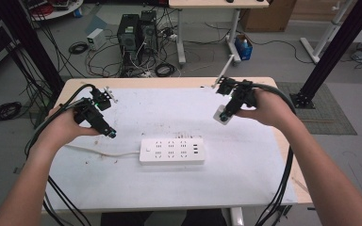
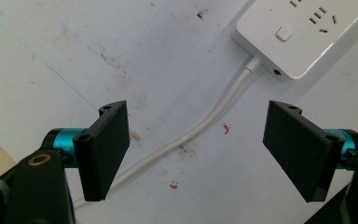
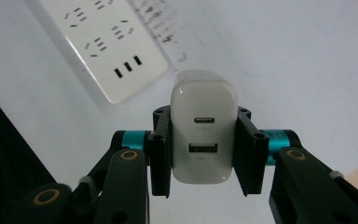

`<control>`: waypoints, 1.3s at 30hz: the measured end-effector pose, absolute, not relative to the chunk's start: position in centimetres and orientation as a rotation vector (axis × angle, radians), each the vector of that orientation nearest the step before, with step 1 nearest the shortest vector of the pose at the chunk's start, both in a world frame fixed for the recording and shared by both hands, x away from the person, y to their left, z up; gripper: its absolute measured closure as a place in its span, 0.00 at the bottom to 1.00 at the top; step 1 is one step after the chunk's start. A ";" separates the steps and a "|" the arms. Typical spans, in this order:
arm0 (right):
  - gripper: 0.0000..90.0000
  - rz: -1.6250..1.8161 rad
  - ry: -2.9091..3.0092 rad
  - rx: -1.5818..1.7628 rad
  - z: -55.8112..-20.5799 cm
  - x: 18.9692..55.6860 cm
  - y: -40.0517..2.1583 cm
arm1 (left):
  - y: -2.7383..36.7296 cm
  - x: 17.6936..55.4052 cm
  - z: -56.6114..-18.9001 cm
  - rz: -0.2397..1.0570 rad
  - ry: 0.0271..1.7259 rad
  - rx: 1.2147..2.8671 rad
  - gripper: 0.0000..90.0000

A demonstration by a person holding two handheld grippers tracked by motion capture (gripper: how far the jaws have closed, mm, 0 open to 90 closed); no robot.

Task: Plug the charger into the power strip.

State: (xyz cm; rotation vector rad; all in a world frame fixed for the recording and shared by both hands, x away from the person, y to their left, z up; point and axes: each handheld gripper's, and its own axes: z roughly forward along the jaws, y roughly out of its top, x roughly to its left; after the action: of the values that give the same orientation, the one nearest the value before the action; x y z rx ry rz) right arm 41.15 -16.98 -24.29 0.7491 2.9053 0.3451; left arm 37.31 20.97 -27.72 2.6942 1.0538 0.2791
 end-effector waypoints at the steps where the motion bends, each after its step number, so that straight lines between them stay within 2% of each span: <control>1: 0.69 0.338 2.925 0.702 -24.7 41.3 -16.2 | 21.0 37.2 -27.8 0.278 1.049 2.701 0.25; 9: 0.69 0.275 3.037 0.352 -28.2 41.1 -10.7 | 21.1 36.2 -27.9 0.288 0.992 2.711 0.24; 21: 0.69 0.161 3.103 0.088 -32.4 41.2 -6.1 | 21.1 35.6 -28.4 0.270 0.972 2.691 0.22; 39: 0.70 0.065 3.110 -0.054 -34.2 41.2 -4.3 | 21.0 35.4 -28.8 0.257 0.937 2.731 0.22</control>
State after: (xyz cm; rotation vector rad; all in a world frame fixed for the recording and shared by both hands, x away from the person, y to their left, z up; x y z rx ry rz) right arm 41.17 -4.30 -34.16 -0.0544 3.1104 0.0649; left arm 35.37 20.98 -28.78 2.7311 0.9372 0.2574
